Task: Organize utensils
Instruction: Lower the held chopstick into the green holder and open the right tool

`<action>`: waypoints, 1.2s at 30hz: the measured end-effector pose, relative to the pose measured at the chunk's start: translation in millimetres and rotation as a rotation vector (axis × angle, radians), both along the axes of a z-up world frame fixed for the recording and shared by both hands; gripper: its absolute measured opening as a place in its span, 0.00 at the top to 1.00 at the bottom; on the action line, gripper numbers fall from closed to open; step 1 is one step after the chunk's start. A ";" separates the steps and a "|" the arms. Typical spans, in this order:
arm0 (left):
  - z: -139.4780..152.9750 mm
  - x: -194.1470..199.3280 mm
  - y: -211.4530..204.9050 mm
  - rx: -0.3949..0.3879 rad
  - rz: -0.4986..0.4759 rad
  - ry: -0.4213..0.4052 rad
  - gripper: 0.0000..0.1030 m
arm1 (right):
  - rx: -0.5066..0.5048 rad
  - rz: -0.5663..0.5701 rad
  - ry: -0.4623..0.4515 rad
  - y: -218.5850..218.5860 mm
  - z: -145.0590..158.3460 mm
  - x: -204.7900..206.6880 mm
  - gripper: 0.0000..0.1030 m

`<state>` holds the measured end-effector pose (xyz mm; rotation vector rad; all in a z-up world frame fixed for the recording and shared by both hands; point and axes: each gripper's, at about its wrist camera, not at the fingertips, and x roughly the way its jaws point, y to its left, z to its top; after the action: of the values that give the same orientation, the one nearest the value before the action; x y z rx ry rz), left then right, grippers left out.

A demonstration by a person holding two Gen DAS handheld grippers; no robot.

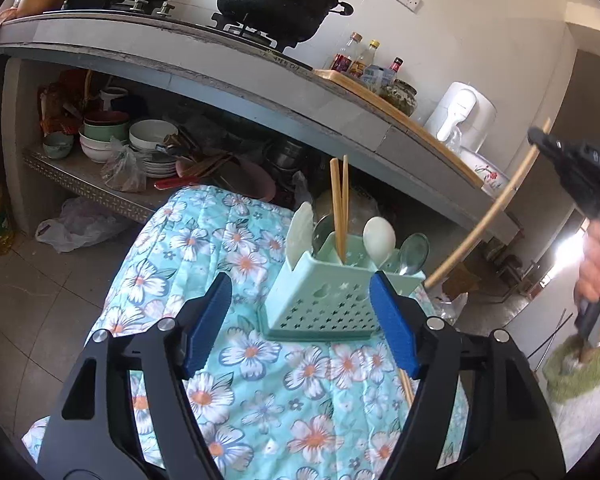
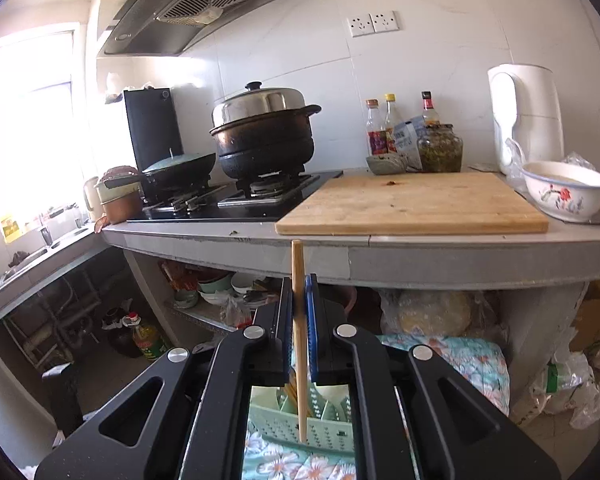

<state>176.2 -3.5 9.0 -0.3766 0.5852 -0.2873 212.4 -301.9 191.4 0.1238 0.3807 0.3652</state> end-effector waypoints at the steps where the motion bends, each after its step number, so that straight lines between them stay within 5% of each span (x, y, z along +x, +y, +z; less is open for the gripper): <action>1: -4.2 -4.3 1.3 0.015 0.000 0.007 0.32 | -0.013 -0.001 -0.015 6.6 2.6 6.5 0.94; 6: -22.3 -16.4 12.3 0.022 0.004 0.047 0.32 | -0.095 0.016 -0.048 43.2 -4.6 34.5 0.94; 14: -32.7 -20.2 26.7 0.007 0.022 0.070 0.32 | -0.262 0.019 -0.008 81.7 -59.4 62.6 0.94; 25: -37.3 -17.0 26.1 0.005 0.019 0.078 0.32 | -0.451 0.054 0.042 105.8 -116.4 50.3 0.93; 30: -37.8 -17.1 23.8 0.009 0.014 0.077 0.32 | -0.375 0.067 0.095 87.3 -118.4 36.0 0.71; 36: -40.3 -15.6 16.7 0.015 -0.002 0.087 0.31 | -0.130 0.060 0.147 32.1 -104.3 6.7 0.64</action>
<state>160.7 13.2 -31.3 -0.3756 0.6731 -0.2698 219.1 -269.8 87.1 0.0125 0.5526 0.3902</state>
